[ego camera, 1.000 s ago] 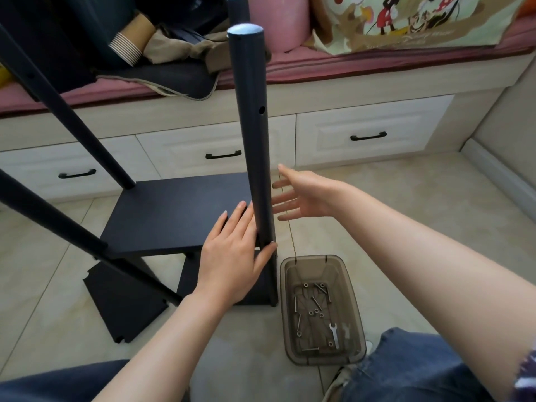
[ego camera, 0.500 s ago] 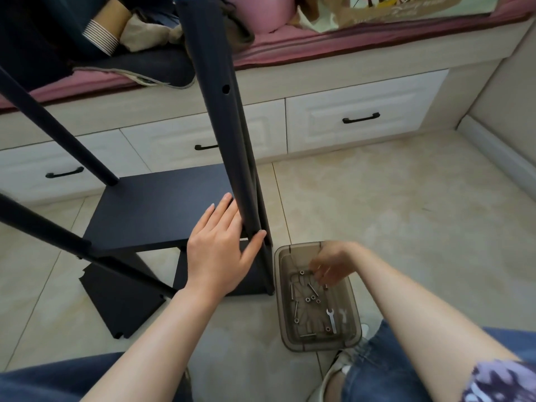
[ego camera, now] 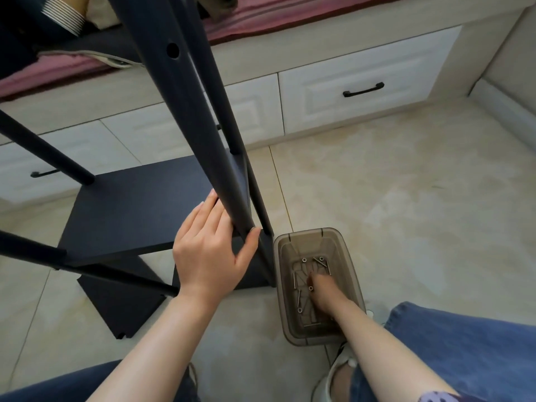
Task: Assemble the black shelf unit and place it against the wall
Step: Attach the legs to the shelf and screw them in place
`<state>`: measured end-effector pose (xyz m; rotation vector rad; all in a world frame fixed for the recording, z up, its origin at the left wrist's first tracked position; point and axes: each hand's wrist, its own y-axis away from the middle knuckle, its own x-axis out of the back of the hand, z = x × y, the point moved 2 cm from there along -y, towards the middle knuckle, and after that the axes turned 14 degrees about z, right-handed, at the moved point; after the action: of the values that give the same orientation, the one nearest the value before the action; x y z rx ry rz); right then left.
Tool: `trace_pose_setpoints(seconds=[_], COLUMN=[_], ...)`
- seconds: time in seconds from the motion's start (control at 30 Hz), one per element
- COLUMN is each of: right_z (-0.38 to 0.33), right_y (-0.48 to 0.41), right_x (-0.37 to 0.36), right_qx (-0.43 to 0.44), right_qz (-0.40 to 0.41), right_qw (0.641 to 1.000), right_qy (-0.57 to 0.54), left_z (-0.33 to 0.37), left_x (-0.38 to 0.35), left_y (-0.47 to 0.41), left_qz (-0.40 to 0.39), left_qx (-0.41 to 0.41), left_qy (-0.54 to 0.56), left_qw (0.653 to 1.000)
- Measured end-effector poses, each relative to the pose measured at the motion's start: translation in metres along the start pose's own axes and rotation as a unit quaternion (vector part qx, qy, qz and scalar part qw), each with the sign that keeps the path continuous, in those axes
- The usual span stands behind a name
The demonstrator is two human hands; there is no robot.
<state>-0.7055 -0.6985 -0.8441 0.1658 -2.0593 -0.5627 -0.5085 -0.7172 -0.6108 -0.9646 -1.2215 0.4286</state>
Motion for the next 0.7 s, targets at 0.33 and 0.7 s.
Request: trace_pose_setpoints(seconds=[0.33, 0.7], right_z=[0.003, 0.001], right_y=[-0.022, -0.069], right_x=[-0.002, 0.058], right_qx=[0.11, 0.047], right_qz=[0.033, 0.08], right_qw=[0.985, 0.995], right_qy=[0.131, -0.016], left_z=[-0.001, -0.002], left_x=[-0.004, -0.005], left_y=[0.002, 0.003], left_qz=[0.031, 0.02], left_qx=[-0.003, 0.009], left_qy=[-0.003, 0.008], left_qw=[1.0, 1.0])
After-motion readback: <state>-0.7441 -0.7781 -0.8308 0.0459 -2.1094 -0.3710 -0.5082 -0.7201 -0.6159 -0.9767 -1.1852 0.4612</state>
